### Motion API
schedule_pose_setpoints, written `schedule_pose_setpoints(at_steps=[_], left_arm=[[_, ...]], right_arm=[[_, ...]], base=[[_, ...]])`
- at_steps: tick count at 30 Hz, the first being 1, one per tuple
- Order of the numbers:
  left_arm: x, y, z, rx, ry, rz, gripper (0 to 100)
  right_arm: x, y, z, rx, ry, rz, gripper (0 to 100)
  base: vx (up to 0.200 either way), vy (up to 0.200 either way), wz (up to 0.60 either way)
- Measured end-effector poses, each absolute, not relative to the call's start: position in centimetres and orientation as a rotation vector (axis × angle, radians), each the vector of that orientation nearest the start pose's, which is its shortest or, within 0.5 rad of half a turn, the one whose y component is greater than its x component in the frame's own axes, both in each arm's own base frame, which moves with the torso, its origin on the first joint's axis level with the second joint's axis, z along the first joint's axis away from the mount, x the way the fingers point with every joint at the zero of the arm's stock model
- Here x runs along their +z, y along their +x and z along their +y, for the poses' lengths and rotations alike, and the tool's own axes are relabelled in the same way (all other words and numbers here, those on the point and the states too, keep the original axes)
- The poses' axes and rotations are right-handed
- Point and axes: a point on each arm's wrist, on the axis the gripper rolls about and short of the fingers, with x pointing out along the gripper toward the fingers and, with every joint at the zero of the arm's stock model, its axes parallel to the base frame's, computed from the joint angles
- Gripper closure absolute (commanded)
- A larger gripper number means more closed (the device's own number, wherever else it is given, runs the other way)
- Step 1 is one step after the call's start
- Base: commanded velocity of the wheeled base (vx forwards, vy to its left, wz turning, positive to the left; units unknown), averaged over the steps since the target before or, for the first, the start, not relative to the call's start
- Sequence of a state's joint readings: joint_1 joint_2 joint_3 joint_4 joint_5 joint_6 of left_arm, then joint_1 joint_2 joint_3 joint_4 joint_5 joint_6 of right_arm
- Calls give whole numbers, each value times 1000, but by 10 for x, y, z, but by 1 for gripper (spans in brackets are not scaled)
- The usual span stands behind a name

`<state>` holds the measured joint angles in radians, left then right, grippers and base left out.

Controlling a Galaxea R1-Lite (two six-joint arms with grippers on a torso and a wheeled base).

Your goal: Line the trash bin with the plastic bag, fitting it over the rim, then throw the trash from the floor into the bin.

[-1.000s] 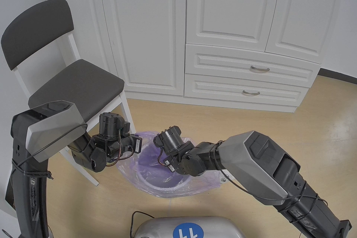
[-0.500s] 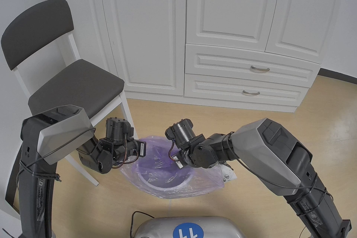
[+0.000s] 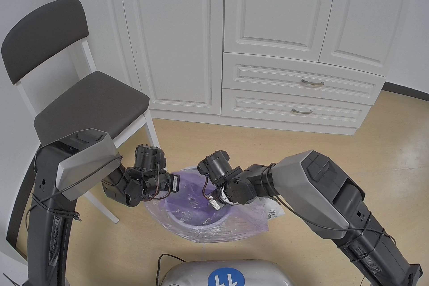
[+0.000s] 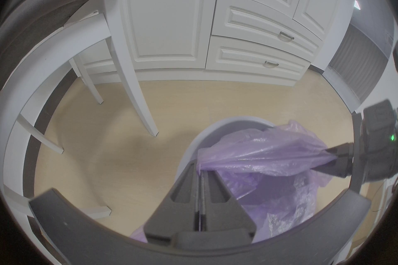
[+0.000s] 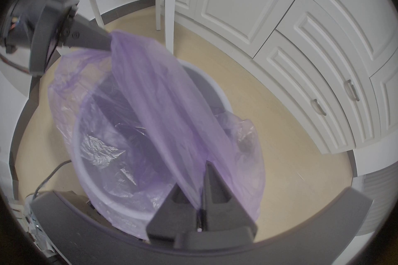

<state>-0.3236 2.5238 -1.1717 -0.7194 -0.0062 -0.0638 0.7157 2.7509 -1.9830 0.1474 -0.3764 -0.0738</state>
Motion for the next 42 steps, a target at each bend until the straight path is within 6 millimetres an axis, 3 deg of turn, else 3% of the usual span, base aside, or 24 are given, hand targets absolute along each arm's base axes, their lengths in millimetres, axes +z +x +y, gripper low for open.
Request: schedule_pose_setpoints(at_steps=[6, 18, 23, 31, 42], left_arm=[[-41, 432, -140, -274, 8, 631, 100], [-39, 452, -142, -199, -77, 597, 100], [-42, 460, -143, -160, -86, 578, 100], [-47, 469, -134, -106, -124, 590, 100], [-52, 474, -113, -54, -157, 601, 100]], right_arm=[[-42, 411, 330, 354, -520, 701, 100], [-31, 450, 316, 254, -345, 387, 100], [-42, 462, 307, 224, -282, 283, 100], [-63, 470, 296, 216, -197, 228, 100], [-63, 472, 296, 296, -63, 176, 100]], base=[[0, 0, 0], [0, 0, 0], [0, 0, 0], [0, 0, 0], [0, 0, 0]])
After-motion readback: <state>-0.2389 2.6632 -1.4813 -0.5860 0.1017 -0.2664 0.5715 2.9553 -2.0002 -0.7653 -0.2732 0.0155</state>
